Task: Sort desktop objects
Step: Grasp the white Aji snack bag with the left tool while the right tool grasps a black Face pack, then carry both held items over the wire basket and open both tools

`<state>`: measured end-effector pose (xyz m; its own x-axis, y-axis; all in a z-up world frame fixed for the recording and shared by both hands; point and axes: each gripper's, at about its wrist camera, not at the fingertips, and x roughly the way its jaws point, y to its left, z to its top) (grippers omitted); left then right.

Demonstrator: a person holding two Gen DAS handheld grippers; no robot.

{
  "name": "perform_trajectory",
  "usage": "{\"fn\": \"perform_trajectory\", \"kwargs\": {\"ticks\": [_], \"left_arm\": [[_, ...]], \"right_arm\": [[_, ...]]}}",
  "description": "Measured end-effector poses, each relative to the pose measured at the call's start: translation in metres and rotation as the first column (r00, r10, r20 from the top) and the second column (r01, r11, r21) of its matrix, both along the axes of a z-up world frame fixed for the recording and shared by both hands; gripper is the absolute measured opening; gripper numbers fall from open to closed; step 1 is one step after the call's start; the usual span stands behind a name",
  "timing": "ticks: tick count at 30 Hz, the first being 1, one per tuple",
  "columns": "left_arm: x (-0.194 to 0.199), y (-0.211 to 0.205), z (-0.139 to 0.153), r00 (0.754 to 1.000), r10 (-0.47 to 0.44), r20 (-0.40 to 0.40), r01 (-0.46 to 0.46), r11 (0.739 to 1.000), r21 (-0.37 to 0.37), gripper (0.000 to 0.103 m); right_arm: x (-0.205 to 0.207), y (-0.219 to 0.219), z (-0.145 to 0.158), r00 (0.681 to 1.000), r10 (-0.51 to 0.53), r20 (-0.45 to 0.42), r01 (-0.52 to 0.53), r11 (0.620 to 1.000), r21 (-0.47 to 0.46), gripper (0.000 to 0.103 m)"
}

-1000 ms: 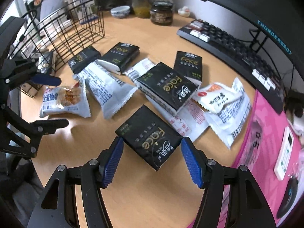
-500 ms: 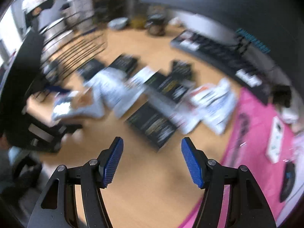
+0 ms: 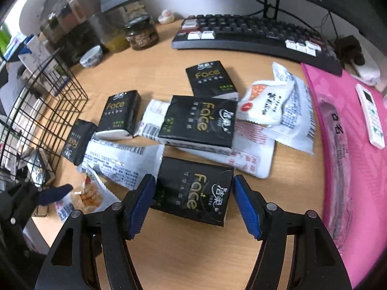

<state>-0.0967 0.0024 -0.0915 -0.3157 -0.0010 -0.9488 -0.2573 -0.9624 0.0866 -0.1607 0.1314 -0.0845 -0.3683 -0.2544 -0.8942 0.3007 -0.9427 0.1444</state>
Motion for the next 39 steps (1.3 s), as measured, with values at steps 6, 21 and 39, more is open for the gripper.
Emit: {"fn": "perform_trajectory", "kwargs": {"ticks": [6,21,39], "left_arm": [[-0.002,-0.004,-0.001,1.0,0.014,-0.001,-0.014,1.0,0.004,0.076],[0.0,-0.002,0.006,0.997,0.073,0.014,-0.074,0.994,0.082,0.039],[0.034,-0.062,0.123,0.953,0.214,-0.213,-0.199,0.976,0.089,0.039]], "right_arm": [[0.0,-0.015,-0.004,1.0,0.016,-0.01,-0.016,0.999,0.038,0.069],[0.021,0.045,0.006,1.0,-0.008,-0.016,0.009,0.998,0.068,0.063],[0.065,-0.029,0.113,0.956,0.206,-0.21,-0.209,0.978,0.007,0.063]]}}
